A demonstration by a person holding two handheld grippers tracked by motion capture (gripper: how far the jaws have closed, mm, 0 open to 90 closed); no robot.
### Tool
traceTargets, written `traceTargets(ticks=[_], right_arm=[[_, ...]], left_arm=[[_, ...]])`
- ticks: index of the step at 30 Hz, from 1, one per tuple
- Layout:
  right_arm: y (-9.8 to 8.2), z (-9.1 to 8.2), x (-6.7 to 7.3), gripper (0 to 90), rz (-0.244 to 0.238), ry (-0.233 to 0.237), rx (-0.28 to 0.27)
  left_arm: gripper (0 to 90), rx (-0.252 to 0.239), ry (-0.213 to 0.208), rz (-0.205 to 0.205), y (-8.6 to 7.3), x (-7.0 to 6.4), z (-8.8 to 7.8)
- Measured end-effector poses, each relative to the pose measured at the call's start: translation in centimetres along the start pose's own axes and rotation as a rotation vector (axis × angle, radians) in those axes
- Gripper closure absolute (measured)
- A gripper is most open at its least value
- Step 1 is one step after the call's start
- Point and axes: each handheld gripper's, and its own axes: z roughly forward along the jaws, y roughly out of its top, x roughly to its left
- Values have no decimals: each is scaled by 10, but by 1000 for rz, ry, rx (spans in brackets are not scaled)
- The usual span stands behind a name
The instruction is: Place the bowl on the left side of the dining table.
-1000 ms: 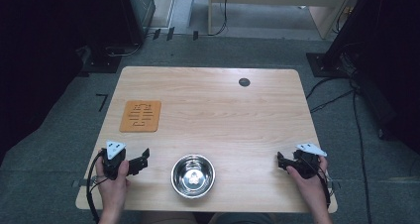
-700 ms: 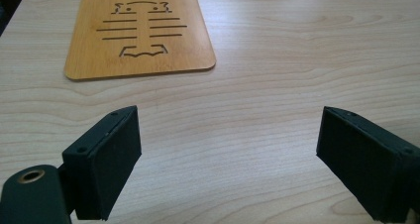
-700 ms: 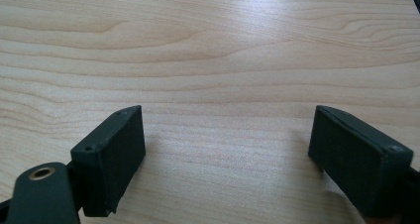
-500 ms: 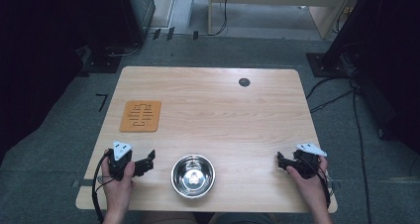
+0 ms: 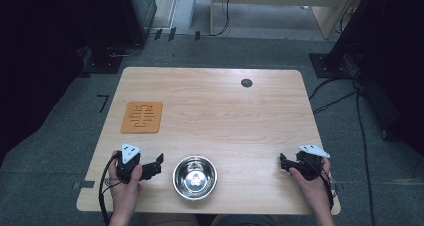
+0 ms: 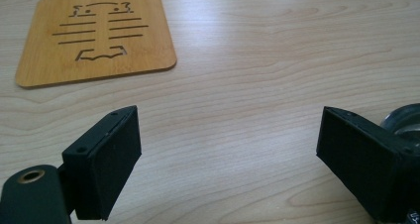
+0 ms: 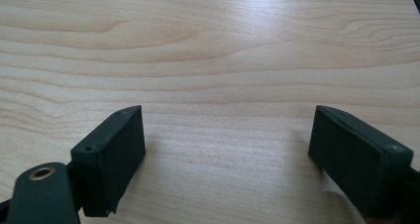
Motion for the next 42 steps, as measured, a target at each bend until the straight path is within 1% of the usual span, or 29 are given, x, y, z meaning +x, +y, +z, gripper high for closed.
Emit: traceTargets(ticks=[5, 6, 11, 18, 21, 22, 23, 24, 28, 30, 33, 34, 37, 38, 41, 42], right_arm=[[0, 0, 0, 138, 0, 0, 0], [0, 0, 0, 138, 0, 0, 0], [0, 0, 0, 138, 1, 0, 0], [0, 0, 0, 138, 0, 0, 0], [0, 0, 0, 138, 0, 0, 0], [0, 0, 0, 138, 0, 0, 0], [0, 0, 0, 138, 0, 0, 0], [0, 0, 0, 138, 0, 0, 0], [0, 0, 0, 138, 0, 0, 0], [0, 0, 0, 138, 0, 0, 0], [0, 0, 0, 138, 0, 0, 0], [0, 0, 0, 138, 0, 0, 0], [0, 0, 0, 138, 0, 0, 0], [0, 0, 0, 138, 0, 0, 0], [0, 0, 0, 138, 0, 0, 0], [0, 0, 0, 138, 0, 0, 0]], left_arm=[[101, -1, -10, 4, 0, -4, -1], [102, -3, -19, 2, 1, -5, -1], [102, -3, -32, 3, 0, -9, 0], [102, 4, -58, 11, -1, -18, 1], [102, 2, -67, 7, -1, -20, 2], [102, 0, -95, -4, -2, -21, 2], [102, 0, -95, -4, -2, -21, 2], [102, 2, -111, -8, -2, -22, 2], [102, 3, -140, -11, -2, -26, 3], [102, 11, -151, -6, -3, -28, 4], [103, 27, -142, 23, -4, -34, 6], [103, 32, -146, 29, -4, -36, 7], [107, 45, -171, 40, -5, -40, 9], [136, 53, -174, 48, -6, -42, 9], [157, 89, -199, 73, -7, -45, 12], [227, 97, -202, 79, -8, -47, 13]])
